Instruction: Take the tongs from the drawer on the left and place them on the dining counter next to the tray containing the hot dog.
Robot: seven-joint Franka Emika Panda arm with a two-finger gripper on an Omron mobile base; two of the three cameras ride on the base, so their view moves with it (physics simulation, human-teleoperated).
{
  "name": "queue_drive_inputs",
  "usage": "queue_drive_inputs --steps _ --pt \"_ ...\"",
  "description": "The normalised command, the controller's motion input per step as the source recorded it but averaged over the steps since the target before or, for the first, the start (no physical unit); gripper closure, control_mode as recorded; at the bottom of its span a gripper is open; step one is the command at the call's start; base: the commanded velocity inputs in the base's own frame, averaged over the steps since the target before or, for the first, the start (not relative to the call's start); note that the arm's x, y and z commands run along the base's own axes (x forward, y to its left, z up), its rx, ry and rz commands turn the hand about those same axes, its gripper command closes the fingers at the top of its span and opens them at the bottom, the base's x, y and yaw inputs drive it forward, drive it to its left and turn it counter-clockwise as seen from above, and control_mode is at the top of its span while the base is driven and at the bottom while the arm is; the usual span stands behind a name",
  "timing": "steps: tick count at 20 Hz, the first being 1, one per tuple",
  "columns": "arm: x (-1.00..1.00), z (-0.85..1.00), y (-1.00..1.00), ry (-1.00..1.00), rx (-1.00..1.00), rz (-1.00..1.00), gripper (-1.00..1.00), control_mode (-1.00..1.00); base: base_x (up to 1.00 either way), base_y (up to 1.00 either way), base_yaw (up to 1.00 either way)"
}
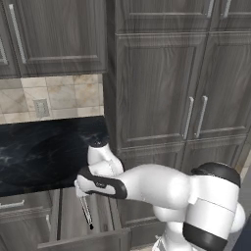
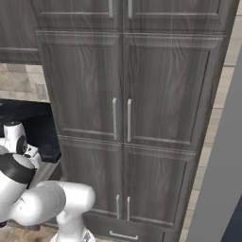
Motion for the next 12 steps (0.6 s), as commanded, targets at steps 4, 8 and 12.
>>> queue_drive_inputs --steps 4,8,12 --pt "0.11 -0.30 0.09 0.00 -0.01 0.00 -1.00 -1.00 0.00 0.00 0.00" --pt "0.13 -0.30 0.19 0.00 0.00 0.00 -1.00 -1.00 0.00 0.00 0.00" --pt "0.19 -0.30 0.22 0.00 0.00 0.00 -1.00 -1.00 0.00 0.00 0.00"
